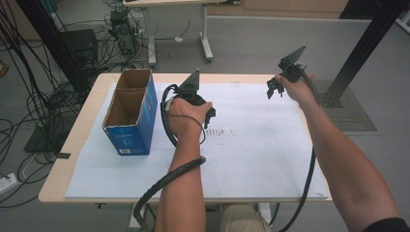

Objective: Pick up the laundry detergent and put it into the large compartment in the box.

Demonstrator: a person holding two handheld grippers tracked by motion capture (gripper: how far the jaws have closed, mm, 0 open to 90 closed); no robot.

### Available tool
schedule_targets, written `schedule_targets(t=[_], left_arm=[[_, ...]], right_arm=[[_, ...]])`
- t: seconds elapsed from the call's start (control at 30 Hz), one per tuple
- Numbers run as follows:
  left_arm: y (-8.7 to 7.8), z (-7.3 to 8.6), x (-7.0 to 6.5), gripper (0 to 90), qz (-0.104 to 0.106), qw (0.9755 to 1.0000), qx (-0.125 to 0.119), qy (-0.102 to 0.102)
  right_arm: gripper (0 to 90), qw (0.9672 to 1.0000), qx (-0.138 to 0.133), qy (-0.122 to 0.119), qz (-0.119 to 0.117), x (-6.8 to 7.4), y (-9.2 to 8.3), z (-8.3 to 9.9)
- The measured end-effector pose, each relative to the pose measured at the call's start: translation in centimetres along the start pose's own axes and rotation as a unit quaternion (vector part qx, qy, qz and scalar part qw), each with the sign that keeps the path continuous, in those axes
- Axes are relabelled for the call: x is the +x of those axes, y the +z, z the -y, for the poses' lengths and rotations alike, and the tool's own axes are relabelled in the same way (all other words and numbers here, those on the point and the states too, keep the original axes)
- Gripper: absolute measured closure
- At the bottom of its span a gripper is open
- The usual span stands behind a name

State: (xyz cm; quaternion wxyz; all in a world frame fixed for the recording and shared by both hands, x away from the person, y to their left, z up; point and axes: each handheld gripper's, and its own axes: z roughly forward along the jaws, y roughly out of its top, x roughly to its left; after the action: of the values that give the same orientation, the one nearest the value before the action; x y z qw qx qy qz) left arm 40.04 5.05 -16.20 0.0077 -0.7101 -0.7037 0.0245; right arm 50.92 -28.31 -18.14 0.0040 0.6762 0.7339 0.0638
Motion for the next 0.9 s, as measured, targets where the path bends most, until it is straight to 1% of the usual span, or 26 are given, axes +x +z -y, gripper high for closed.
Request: schedule_targets(t=[0.27,0.33,0.67,0.9], left_arm=[[0.48,0.02,-0.09,5.2,-0.001,1.0000,0.001,0.001],[0.41,0.05,-0.17,5.3,-0.004,1.0000,0.000,0.001],[0.24,0.31,0.02,5.7,-0.004,1.0000,-0.004,0.001],[0.32,0.34,0.00,5.9,-0.005,1.0000,-0.003,0.002]], right_arm=[[6.7,1.0000,0.001,0.002,0.000,-0.21,0.01,-0.03],[6.7,1.0000,0.000,0.002,0.000,-0.21,0.00,-0.03],[6.7,1.0000,0.000,0.001,-0.001,-0.01,0.02,-0.02],[6.7,1.0000,0.001,0.000,-0.001,0.12,0.03,-0.07]])
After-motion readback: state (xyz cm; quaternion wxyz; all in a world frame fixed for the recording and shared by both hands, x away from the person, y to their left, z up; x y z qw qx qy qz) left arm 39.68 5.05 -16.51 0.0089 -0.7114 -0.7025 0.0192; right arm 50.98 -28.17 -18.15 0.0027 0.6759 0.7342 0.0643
